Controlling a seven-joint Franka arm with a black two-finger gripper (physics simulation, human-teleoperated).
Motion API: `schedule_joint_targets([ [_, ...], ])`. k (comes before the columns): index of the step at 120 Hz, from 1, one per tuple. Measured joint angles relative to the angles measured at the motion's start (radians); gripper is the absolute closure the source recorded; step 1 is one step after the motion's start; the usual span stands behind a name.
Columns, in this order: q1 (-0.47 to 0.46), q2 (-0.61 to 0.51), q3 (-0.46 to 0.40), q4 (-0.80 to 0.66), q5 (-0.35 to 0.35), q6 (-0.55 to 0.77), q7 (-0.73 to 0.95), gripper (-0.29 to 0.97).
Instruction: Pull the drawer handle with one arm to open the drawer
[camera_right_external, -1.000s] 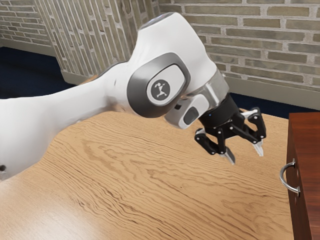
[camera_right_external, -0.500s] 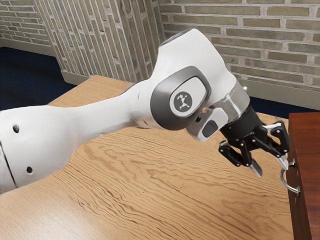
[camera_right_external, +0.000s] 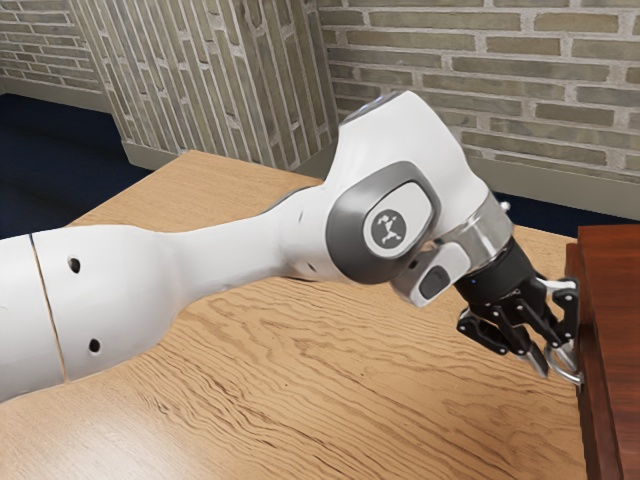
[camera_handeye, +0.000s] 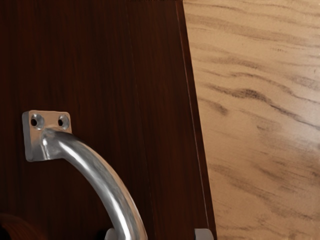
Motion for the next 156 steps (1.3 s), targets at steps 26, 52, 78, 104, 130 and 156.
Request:
schedule_joint_targets([
  [26,0.030,-0.089,0.004,-0.104,0.005,0.004,0.017,0.73],
  [52,0.070,-0.189,0.006,-0.218,0.007,0.003,0.027,0.72],
  [78,0.099,-0.291,0.026,-0.316,0.010,0.000,0.029,0.69],
  [104,0.104,-0.367,0.060,-0.407,0.012,-0.003,0.031,0.67],
  [130,0.090,-0.421,0.089,-0.470,0.011,-0.004,0.034,0.66],
  [156,0.090,-0.430,0.095,-0.479,0.017,-0.006,0.034,0.64],
])
